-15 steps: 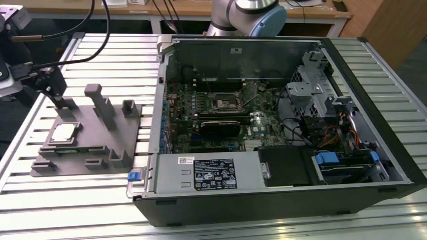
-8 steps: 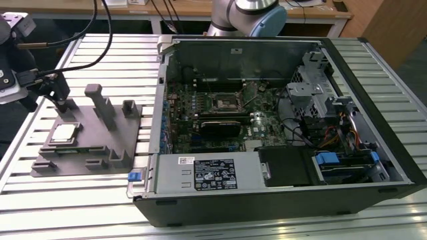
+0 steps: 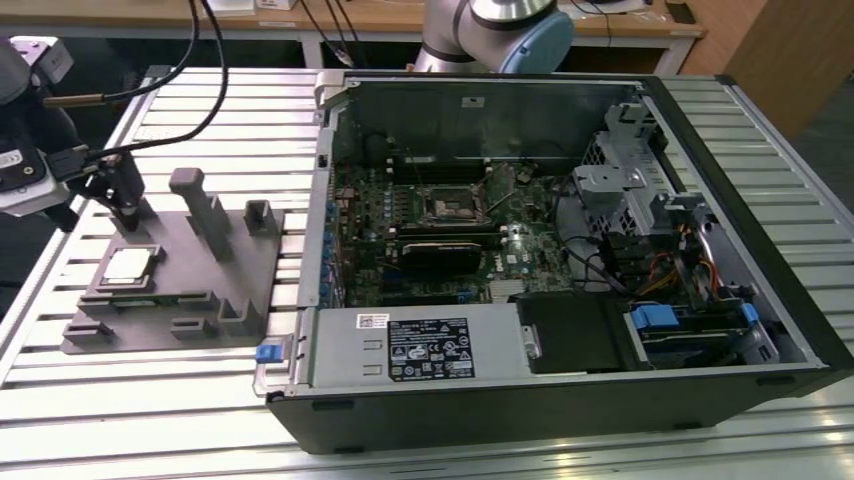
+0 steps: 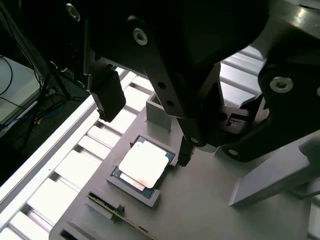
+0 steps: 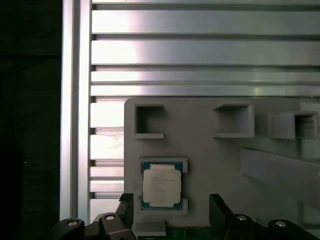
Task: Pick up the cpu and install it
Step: 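Pick up the cpu and move it towards the insertion slot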
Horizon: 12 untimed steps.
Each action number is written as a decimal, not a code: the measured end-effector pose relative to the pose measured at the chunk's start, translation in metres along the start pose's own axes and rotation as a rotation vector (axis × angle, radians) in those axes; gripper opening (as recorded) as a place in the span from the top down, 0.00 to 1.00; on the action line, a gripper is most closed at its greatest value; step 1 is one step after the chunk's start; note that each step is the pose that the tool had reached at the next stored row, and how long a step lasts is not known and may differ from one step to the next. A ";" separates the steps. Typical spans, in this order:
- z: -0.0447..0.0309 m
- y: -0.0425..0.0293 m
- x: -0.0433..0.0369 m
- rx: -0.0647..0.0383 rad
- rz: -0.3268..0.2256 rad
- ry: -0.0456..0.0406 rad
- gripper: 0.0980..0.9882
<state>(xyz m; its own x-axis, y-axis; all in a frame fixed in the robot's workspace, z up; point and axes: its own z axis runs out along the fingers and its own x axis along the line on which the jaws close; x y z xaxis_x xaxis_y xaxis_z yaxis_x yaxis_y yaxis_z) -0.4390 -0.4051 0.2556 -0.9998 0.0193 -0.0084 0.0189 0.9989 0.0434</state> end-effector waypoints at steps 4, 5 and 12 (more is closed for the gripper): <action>0.0072 -0.0014 0.0001 0.000 0.000 -0.0001 0.32; 0.0090 -0.0018 0.0001 0.000 0.000 -0.0001 0.32; 0.0214 -0.0057 0.0001 0.000 0.000 -0.0001 0.32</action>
<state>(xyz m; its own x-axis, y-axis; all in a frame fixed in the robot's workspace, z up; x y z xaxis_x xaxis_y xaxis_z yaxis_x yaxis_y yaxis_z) -0.4390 -0.4099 0.2340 -0.9998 0.0193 -0.0085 0.0189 0.9989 0.0435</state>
